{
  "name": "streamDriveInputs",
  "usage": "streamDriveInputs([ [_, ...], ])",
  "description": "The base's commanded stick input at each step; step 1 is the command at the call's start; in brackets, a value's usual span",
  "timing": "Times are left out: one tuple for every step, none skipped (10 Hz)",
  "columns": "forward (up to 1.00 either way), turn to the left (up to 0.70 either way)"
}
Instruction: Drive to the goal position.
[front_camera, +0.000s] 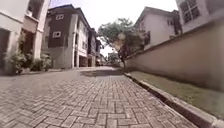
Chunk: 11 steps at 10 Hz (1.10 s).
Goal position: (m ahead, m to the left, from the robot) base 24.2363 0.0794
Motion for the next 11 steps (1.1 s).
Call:
streamDriveInputs([
  [0.50, 0.00],
  [0.50, 0.00],
  [0.50, 0.00],
  [0.50, 0.00],
  [0.50, 0.00],
  [0.50, 0.00],
  [0.50, 0.00],
  [0.50, 0.00],
  [0.50, 0.00],
  [0.50, 0.00],
  [0.50, 0.00],
])
